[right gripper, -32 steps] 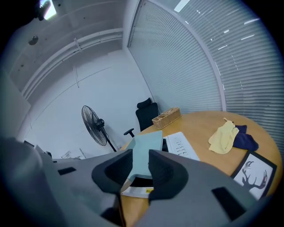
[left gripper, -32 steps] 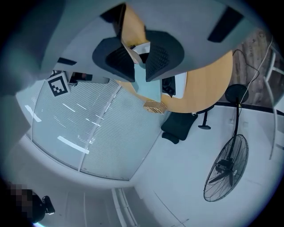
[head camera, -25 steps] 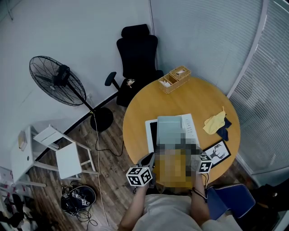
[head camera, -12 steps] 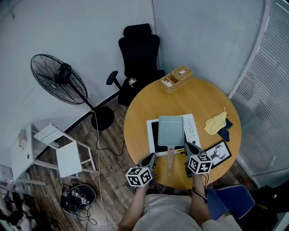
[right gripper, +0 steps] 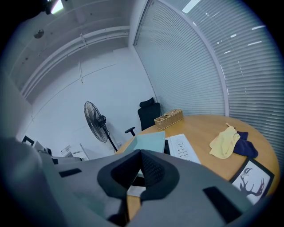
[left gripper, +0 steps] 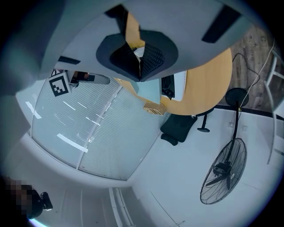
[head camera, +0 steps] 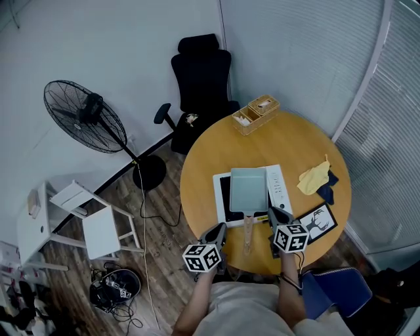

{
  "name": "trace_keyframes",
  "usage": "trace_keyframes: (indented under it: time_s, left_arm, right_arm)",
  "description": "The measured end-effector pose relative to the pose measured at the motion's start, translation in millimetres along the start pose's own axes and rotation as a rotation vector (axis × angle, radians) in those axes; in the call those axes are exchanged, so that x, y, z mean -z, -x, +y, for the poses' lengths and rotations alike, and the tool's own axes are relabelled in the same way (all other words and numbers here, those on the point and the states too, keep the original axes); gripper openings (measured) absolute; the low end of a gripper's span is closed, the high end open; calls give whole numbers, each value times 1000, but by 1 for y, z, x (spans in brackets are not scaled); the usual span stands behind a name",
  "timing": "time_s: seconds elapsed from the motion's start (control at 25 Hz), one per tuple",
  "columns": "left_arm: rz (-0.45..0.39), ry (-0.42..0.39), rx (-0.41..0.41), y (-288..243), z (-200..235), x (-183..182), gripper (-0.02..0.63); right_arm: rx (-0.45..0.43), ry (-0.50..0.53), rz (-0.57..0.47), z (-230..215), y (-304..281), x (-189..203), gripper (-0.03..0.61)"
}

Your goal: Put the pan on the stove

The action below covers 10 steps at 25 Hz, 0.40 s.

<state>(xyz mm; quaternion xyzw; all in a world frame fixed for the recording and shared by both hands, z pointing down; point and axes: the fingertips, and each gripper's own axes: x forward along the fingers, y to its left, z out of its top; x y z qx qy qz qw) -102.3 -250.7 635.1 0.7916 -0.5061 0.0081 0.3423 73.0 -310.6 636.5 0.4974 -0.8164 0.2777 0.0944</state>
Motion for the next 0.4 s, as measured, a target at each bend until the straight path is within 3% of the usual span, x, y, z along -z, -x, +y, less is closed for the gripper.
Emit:
trace_keyframes:
  time_s: [0.4]
  left_arm:
    - [-11, -4, 4, 3, -2, -4, 29]
  right_arm:
    - [-8, 15, -3, 5, 0, -4, 23]
